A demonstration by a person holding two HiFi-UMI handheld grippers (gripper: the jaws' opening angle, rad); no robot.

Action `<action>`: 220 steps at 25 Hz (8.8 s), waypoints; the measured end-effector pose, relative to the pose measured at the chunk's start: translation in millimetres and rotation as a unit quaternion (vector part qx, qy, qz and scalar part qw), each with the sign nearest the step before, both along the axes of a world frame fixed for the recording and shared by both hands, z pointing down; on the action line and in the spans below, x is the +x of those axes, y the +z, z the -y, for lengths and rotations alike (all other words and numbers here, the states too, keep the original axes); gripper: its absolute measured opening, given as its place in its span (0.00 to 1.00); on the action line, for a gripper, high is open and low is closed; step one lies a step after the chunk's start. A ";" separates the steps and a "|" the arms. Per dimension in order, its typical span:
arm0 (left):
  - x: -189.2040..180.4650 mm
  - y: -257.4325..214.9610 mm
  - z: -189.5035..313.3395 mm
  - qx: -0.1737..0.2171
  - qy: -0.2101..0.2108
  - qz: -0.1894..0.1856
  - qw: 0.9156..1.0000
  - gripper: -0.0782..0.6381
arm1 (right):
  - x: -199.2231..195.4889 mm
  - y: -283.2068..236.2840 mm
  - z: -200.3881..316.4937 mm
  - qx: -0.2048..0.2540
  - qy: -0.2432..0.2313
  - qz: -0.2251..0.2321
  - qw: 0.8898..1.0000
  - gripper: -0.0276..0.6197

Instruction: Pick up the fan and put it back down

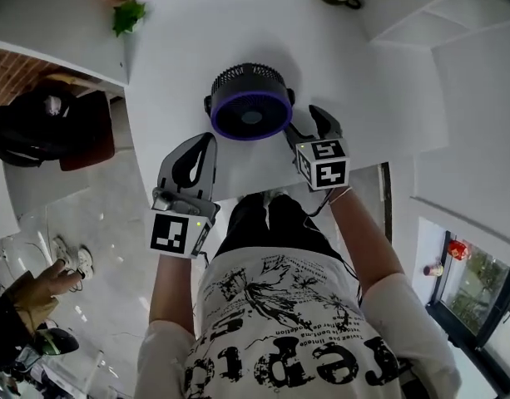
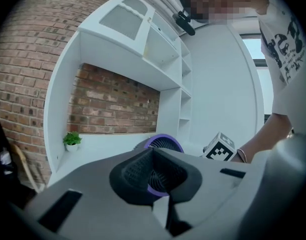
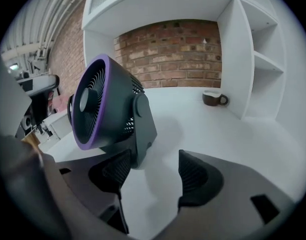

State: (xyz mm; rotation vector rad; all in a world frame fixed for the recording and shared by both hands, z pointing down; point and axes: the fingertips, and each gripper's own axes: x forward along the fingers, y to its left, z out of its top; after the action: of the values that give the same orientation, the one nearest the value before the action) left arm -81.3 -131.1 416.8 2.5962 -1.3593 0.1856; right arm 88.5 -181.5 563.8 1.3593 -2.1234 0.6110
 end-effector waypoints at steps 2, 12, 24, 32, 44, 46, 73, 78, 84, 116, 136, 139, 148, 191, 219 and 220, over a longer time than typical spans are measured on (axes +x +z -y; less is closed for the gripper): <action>1.3 5.6 -0.1 -0.008 -0.006 0.002 1.000 0.13 | -4.4 5.3 4.2 -0.012 -0.003 0.017 1.000 0.52; 6.2 18.9 3.7 -0.023 -0.049 -0.008 0.999 0.13 | -22.5 3.9 28.2 0.052 -0.027 0.040 0.998 0.33; -4.9 32.4 -3.5 -0.026 -0.063 -0.003 0.998 0.13 | -29.6 5.2 40.7 0.095 -0.002 0.052 0.994 0.15; -13.0 34.3 -6.9 -0.027 -0.071 -0.007 0.997 0.13 | -31.6 -11.4 43.9 0.124 -0.010 0.061 0.990 0.13; -23.4 3.4 -11.7 -0.009 -0.068 0.001 0.998 0.13 | -18.0 -52.6 29.5 0.117 0.019 0.090 0.989 0.13; -24.4 -5.6 -12.6 -0.003 -0.068 0.001 0.998 0.13 | -14.4 -69.6 30.2 0.123 0.029 0.104 0.986 0.13; -9.2 -200.4 19.5 0.158 -0.124 0.023 0.979 0.13 | 64.3 -334.2 25.3 0.317 0.060 0.152 0.934 0.13; 3.6 -208.2 24.6 0.165 -0.121 0.029 0.978 0.13 | 69.3 -336.2 27.5 0.313 0.055 0.160 0.935 0.13; 14.1 -201.8 32.2 0.155 -0.118 0.028 0.980 0.13 | 70.0 -319.9 37.0 0.287 0.055 0.177 0.940 0.13; -14.2 -26.0 53.1 0.033 -0.136 -0.018 0.990 0.13 | 3.6 -62.7 72.2 0.139 0.046 0.128 0.981 0.13; -43.3 17.3 43.5 0.011 -0.101 -0.026 0.994 0.13 | -18.6 -4.5 48.4 0.111 0.072 0.092 0.987 0.14; -39.4 19.3 41.1 0.011 -0.094 -0.025 0.995 0.13 | -17.2 -0.5 43.6 0.107 0.071 0.084 0.988 0.14; -21.0 28.4 29.9 0.005 -0.075 -0.018 0.997 0.13 | -15.8 7.5 33.0 0.089 0.041 0.049 0.994 0.16; 7.6 -185.1 -5.8 0.126 -0.089 0.051 0.987 0.13 | 27.8 -320.0 -12.5 0.323 -0.065 0.100 0.939 0.06; 12.3 -179.2 9.2 0.093 -0.073 0.050 0.992 0.13 | 20.0 -321.8 -11.3 0.330 -0.074 0.098 0.936 0.06; 13.6 -179.6 8.9 0.093 -0.072 0.051 0.992 0.13 | 21.3 -322.1 -11.5 0.331 -0.073 0.099 0.936 0.06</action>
State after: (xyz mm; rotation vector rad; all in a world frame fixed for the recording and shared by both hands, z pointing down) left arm -67.7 -140.0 237.2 2.6544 -1.6677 0.1777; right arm 109.8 -170.0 241.7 1.4893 -2.7095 -0.0572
